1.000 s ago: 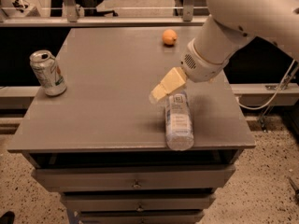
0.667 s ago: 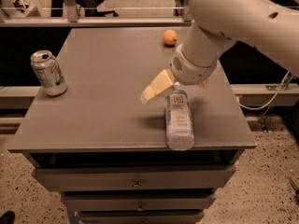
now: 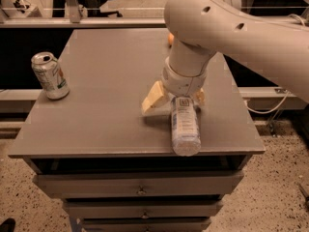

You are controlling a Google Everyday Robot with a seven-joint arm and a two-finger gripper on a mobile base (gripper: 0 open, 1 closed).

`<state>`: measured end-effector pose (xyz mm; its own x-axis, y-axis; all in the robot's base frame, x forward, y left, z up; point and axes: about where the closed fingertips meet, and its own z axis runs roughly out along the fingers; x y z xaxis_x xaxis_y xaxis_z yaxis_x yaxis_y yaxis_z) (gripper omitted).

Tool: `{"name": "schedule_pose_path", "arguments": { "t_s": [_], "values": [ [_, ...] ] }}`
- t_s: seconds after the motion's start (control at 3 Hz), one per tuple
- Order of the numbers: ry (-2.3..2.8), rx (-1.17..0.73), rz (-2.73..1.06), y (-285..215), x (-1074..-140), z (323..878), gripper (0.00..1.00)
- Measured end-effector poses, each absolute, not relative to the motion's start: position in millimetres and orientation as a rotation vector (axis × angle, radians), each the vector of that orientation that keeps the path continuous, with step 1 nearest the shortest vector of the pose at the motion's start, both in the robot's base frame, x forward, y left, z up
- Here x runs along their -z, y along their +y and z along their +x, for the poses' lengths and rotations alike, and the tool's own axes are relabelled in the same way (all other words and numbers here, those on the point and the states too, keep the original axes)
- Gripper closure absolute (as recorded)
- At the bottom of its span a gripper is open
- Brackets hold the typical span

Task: Place blue plastic bottle upright

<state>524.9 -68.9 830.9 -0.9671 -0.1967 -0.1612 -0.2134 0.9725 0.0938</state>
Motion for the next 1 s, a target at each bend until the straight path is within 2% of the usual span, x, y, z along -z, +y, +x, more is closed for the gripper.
{"name": "schedule_pose_path", "arguments": {
  "t_s": [0.67, 1.0],
  "values": [
    [2.953, -0.04, -0.263, -69, -838, 516, 0.64],
    [2.853, 0.004, -0.313, -78, -869, 521, 0.87]
  ]
}}
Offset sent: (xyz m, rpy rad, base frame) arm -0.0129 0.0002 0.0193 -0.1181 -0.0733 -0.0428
